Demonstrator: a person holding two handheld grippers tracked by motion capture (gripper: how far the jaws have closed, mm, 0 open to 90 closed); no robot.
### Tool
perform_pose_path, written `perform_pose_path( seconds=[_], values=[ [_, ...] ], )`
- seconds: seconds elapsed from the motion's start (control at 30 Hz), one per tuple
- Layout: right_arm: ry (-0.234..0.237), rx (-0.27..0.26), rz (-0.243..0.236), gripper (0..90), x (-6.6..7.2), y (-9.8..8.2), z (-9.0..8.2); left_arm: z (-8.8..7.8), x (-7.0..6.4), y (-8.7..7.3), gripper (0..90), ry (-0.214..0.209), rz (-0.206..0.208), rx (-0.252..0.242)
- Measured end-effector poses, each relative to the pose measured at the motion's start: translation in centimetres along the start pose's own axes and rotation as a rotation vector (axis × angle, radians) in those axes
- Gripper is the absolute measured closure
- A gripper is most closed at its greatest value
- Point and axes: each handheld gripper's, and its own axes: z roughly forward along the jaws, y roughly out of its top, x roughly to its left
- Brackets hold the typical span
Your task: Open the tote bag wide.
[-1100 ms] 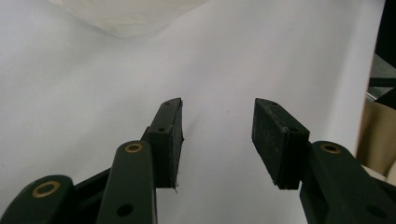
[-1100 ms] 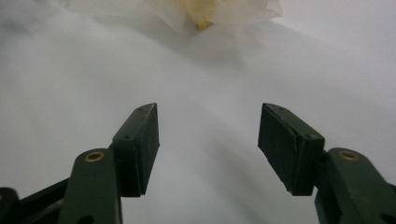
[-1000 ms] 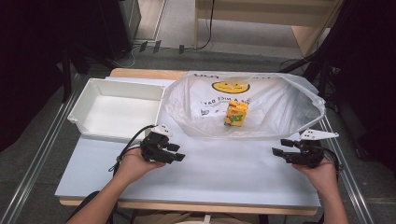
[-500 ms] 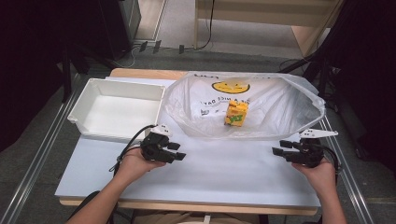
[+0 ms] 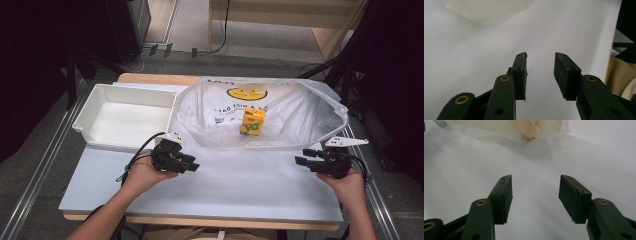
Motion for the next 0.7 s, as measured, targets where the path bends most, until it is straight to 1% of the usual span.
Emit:
perform_pose_path(
  seconds=[0.03, 0.07, 0.1, 0.13, 0.17, 0.2, 0.23, 0.27, 0.3, 0.33, 0.37, 0.4, 0.43, 0.47, 0.5, 0.53, 0.57, 0.6, 0.63, 0.67, 0.7],
  values=[
    [0.0, 0.0, 0.0, 45.7, 0.0, 0.0, 0.0, -0.3, -0.2, 0.2, 63.7, 0.004, -0.004, 0.002],
    [-0.005, 0.011, -0.015, 45.8, -0.1, 0.4, -0.2, -0.8, -0.5, 0.5, 66.0, -0.01, 0.007, 0.0],
    [-0.01, 0.017, -0.026, 45.8, -0.1, 0.6, -0.3, -1.0, -0.7, 0.7, 65.9, -0.012, 0.014, -0.002],
    [-0.017, 0.015, -0.04, 45.8, -0.2, 0.8, -0.5, -1.3, -0.8, 0.8, 65.4, -0.015, 0.012, -0.007],
    [-0.011, 0.016, -0.054, 47.3, -0.3, 1.0, -0.7, -1.3, -0.8, 0.8, 65.2, -0.015, 0.012, -0.007],
    [-0.007, 0.016, -0.067, 48.2, -0.5, 1.3, -0.9, -1.7, -1.0, 1.2, 65.4, -0.029, -0.003, -0.006],
    [0.0, 0.012, -0.083, 48.2, -0.7, 1.5, -1.1, -1.7, -1.0, 1.2, 65.7, -0.029, -0.003, -0.006],
    [0.001, 0.018, -0.092, 48.2, -0.8, 1.9, -1.3, -2.1, -1.1, 1.6, 66.0, -0.024, 0.01, 0.002],
    [0.008, 0.021, -0.099, 48.4, -1.1, 2.2, -1.5, -2.1, -1.1, 1.6, 67.0, -0.024, 0.01, 0.002],
    [0.014, 0.03, -0.099, 49.4, -1.3, 2.7, -1.8, -2.5, -1.3, 1.8, 68.2, -0.034, 0.019, -0.004],
    [0.009, 0.032, -0.112, 50.1, -1.6, 3.0, -2.0, -2.5, -1.3, 1.8, 68.9, -0.034, 0.019, -0.004],
    [0.016, 0.032, -0.119, 51.5, -2.0, 3.5, -2.4, -3.0, -1.5, 2.1, 70.5, -0.036, 0.022, -0.007],
    [0.022, 0.027, -0.124, 52.0, -2.2, 3.8, -2.6, -3.0, -1.5, 2.1, 71.4, -0.036, 0.022, -0.007],
    [0.024, 0.022, -0.129, 54.1, -2.5, 4.2, -2.9, -3.5, -1.8, 2.3, 71.6, -0.038, 0.023, -0.007],
    [0.024, 0.022, -0.129, 54.1, -2.5, 4.2, -2.9, -3.5, -1.8, 2.3, 73.1, -0.038, 0.023, -0.007],
    [0.035, 0.029, -0.129, 58.0, -3.0, 5.1, -3.6, -4.0, -2.0, 2.5, 73.5, -0.037, 0.036, -0.002],
    [0.035, 0.029, -0.129, 58.0, -3.0, 5.1, -3.6, -4.0, -2.0, 2.5, 73.5, -0.037, 0.036, -0.002],
    [0.034, 0.027, -0.127, 59.6, -3.2, 5.9, -4.1, -4.7, -2.3, 2.7, 73.8, -0.034, 0.049, -0.005],
    [0.034, 0.027, -0.127, 59.6, -3.2, 5.9, -4.1, -4.7, -2.3, 2.7, 73.9, -0.034, 0.049, -0.005],
    [0.033, 0.031, -0.129, 60.4, -3.4, 6.3, -4.4, -5.2, -2.4, 2.9, 73.9, -0.033, 0.06, -0.007],
    [0.029, 0.041, -0.134, 63.8, -3.5, 6.6, -4.7, -5.7, -2.6, 3.1, 74.7, -0.034, 0.064, -0.008]
  ],
)
